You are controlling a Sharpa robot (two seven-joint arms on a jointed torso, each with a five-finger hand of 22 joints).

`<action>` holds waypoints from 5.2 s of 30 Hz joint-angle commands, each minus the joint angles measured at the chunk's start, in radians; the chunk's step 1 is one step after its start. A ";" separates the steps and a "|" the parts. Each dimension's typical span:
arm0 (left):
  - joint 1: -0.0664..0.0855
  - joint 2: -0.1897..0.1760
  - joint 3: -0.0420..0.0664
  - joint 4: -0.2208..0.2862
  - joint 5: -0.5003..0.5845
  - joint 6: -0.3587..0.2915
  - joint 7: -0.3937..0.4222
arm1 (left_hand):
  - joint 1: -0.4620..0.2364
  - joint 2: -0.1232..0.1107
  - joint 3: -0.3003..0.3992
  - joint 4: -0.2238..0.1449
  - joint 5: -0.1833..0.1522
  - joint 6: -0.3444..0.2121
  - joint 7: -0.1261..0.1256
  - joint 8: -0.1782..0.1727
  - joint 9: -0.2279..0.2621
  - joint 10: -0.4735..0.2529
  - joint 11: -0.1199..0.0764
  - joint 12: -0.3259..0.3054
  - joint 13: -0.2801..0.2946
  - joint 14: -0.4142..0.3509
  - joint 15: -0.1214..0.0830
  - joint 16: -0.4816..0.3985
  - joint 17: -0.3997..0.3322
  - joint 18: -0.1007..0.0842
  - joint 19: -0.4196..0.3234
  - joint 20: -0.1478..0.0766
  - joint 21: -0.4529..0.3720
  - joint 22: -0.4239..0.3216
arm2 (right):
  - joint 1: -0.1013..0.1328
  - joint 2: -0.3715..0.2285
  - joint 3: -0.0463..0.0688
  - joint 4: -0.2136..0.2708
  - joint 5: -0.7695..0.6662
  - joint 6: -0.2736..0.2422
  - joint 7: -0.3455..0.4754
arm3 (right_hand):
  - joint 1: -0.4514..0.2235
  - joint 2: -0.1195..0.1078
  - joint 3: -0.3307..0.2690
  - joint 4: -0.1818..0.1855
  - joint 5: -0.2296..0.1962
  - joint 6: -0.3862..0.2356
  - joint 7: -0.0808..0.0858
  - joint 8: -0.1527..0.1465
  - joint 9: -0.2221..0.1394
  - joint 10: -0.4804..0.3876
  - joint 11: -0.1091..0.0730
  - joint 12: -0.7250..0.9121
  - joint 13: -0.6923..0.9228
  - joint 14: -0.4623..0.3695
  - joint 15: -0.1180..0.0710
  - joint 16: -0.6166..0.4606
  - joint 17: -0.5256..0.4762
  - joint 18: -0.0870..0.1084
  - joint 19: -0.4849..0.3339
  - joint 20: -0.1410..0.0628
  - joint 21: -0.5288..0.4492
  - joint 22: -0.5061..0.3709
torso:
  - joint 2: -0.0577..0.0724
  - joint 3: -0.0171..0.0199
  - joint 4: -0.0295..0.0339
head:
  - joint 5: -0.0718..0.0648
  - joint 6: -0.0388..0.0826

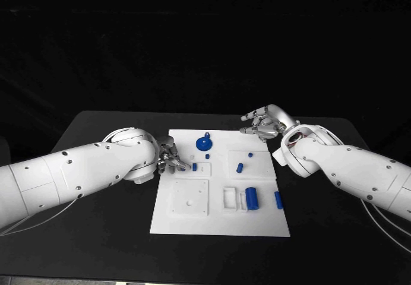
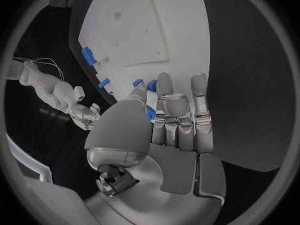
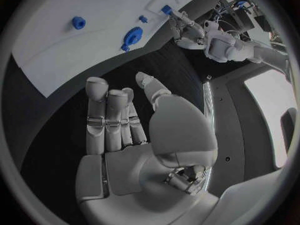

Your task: Assemble the parts on the task board

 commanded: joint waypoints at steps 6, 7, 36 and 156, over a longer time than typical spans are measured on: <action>-0.002 0.010 -0.007 -0.011 -0.009 0.038 0.004 | 0.075 0.036 0.003 -0.061 0.072 -0.020 0.002 -0.003 -0.059 0.048 0.002 -0.012 0.000 -0.012 0.002 0.001 -0.002 -0.007 -0.011 0.001 0.002 0.019 | -0.001 0.002 0.000 0.002 -0.002 0.006 0.009 | -0.007 -0.001 0.006 0.002 0.002 -0.008 0.002 -0.006 0.000 0.004 -0.004 0.000 -0.001 0.003 -0.004 -0.006 -0.001 0.016 0.034 -0.001 -0.004 0.057 | 0.000 -0.0005 -0.0003 | -0.001 -0.004; -0.002 0.010 -0.007 -0.011 -0.009 0.041 0.004 | 0.080 0.037 0.003 -0.066 0.076 -0.019 0.003 -0.003 -0.069 0.048 0.002 -0.014 -0.001 -0.012 0.002 0.001 -0.002 -0.007 -0.011 0.001 0.002 0.019 | -0.001 0.002 0.000 0.002 -0.002 0.006 0.009 | -0.007 -0.001 0.006 0.002 0.002 -0.008 0.002 -0.006 0.000 0.004 -0.004 0.000 -0.001 0.003 -0.004 -0.006 -0.001 0.016 0.034 -0.001 -0.004 0.057 | 0.000 -0.0004 -0.0002 | -0.001 -0.004; -0.002 -0.005 -0.007 0.017 -0.005 -0.030 0.010 | 0.049 0.058 0.179 -0.264 0.389 0.009 0.010 0.002 -0.081 0.050 -0.001 0.018 -0.012 0.001 0.004 0.015 0.008 0.013 -0.020 0.004 0.050 0.021 | -0.001 0.007 0.000 -0.010 0.086 0.015 0.065 | -0.030 -0.005 0.139 -0.018 -0.007 0.034 0.023 -0.004 0.001 0.146 0.054 -0.758 -0.686 -0.083 0.088 -0.773 -0.587 0.011 -0.245 0.098 -0.458 -0.719 | -0.002 0.0010 0.0001 | -0.001 0.001; 0.089 0.094 -0.052 -0.092 0.001 0.259 -0.016 | 0.067 0.086 0.168 -0.342 0.324 0.000 0.012 0.001 -0.019 0.049 -0.006 0.031 -0.001 -0.011 0.009 0.026 0.001 0.021 -0.051 0.009 0.097 0.020 | -0.001 0.035 0.000 -0.036 0.199 0.058 0.130 | -0.039 -0.019 0.188 -0.019 0.014 -0.045 0.047 -0.007 -0.001 0.028 0.122 -0.919 -0.728 -0.243 0.175 -0.828 -0.936 0.024 -0.391 0.203 -0.450 -1.242 | 0.000 -0.0001 0.0006 | 0.004 -0.009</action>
